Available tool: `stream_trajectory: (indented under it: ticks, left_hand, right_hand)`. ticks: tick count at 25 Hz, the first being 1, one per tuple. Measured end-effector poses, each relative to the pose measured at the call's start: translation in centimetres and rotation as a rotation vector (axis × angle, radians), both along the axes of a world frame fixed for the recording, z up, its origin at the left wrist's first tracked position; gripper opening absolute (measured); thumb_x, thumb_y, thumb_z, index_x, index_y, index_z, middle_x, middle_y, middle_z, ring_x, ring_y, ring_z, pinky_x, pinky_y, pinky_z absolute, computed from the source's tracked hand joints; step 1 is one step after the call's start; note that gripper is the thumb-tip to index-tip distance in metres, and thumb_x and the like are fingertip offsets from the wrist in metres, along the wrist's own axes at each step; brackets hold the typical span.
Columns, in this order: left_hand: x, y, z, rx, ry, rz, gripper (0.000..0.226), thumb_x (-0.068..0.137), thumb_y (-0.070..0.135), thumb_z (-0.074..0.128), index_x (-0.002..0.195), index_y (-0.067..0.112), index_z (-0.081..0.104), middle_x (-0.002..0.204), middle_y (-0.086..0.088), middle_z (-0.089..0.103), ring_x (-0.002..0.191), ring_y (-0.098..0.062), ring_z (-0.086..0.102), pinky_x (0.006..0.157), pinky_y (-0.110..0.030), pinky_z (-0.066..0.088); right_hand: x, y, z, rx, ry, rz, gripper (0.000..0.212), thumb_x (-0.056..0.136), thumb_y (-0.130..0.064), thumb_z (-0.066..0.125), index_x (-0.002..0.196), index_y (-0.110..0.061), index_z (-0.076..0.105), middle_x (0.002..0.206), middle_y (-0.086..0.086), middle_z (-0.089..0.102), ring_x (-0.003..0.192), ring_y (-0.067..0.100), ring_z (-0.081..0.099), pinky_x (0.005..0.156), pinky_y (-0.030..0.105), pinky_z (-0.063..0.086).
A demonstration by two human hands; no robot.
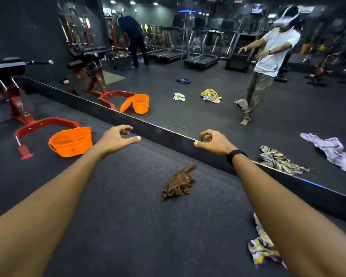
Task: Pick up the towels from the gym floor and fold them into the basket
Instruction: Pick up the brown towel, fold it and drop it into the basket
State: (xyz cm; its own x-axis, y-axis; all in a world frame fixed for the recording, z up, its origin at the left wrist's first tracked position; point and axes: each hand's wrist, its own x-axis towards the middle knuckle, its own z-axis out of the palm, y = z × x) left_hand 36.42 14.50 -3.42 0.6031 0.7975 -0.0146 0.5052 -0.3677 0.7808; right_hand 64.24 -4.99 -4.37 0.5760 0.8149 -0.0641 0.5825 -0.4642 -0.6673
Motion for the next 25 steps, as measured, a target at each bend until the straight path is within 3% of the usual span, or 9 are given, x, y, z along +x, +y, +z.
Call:
stream_trajectory:
  ticks: [8, 14, 25]
  left_hand:
    - [11.2, 7.0, -4.2, -0.076, 0.019, -0.006, 0.060, 0.076, 0.047, 0.074, 0.129, 0.022, 0.057, 0.123, 0.000, 0.060, 0.114, -0.016, 0.056, 0.102, -0.039, 0.045]
    - [17.8, 16.8, -10.0, -0.160, 0.079, -0.026, 0.060, 0.076, 0.047, 0.074, 0.127, 0.021, 0.057, 0.121, 0.000, 0.060, 0.114, -0.018, 0.056, 0.102, -0.039, 0.045]
    - [35.2, 38.9, -19.8, -0.384, 0.159, -0.140, 0.060, 0.076, 0.044, 0.075, 0.128, 0.022, 0.055, 0.122, 0.000, 0.059, 0.114, -0.020, 0.056, 0.099, -0.037, 0.046]
  right_hand:
    - [10.8, 7.5, -3.7, -0.085, 0.013, 0.010, 0.058, 0.076, -0.045, 0.075, 0.123, -0.015, 0.059, 0.129, 0.009, 0.059, 0.118, 0.023, 0.056, 0.101, 0.037, 0.044]
    - [16.8, 16.8, -9.3, -0.178, 0.019, 0.021, 0.058, 0.081, -0.041, 0.072, 0.128, -0.013, 0.055, 0.133, 0.008, 0.054, 0.121, 0.021, 0.052, 0.092, 0.025, 0.038]
    - [29.1, 35.5, -18.8, -0.380, 0.110, -0.110, 0.056, 0.079, -0.042, 0.073, 0.124, -0.015, 0.057, 0.131, 0.005, 0.057, 0.122, 0.021, 0.052, 0.103, 0.037, 0.043]
